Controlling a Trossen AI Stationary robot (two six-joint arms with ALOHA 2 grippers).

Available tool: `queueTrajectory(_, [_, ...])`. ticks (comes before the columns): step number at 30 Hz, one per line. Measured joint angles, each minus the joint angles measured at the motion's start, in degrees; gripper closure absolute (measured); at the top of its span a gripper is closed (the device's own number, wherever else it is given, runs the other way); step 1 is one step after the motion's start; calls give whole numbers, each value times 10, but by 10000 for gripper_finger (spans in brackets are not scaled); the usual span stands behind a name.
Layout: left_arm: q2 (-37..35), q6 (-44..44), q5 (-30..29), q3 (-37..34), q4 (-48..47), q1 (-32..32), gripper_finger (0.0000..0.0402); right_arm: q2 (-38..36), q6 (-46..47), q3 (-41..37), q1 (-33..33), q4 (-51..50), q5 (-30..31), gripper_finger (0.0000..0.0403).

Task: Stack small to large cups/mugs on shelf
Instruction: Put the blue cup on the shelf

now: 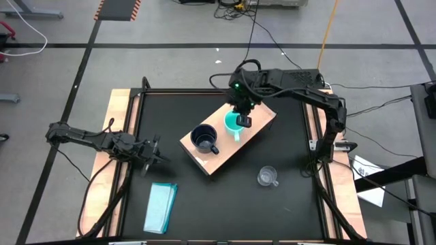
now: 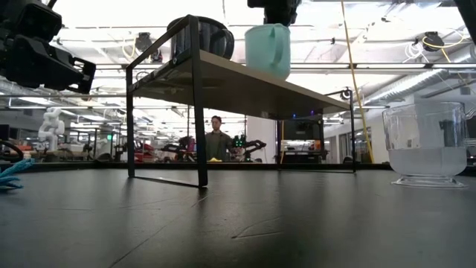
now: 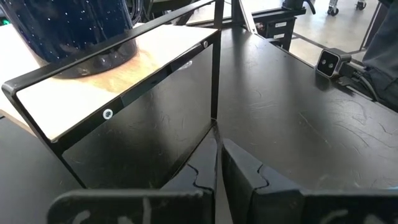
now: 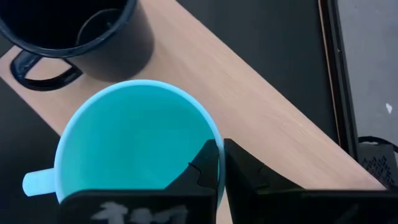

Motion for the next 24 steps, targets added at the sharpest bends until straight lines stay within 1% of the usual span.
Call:
queueTrajectory(6, [0,0,0,0,0,0,376,0,-3,0,-14,1,-1,400])
queueTrajectory(12, [0,-1,0,0,0,0,376,0,-8,0,-15,0,-4,400])
queueTrajectory(17, [0,-3,0,0,-1,0,376,0,-15,-1,-15,1,-28,399])
queueTrajectory(24, [0,-17,1,0,-5,0,376,0,-27,-1,-14,3,-34,400])
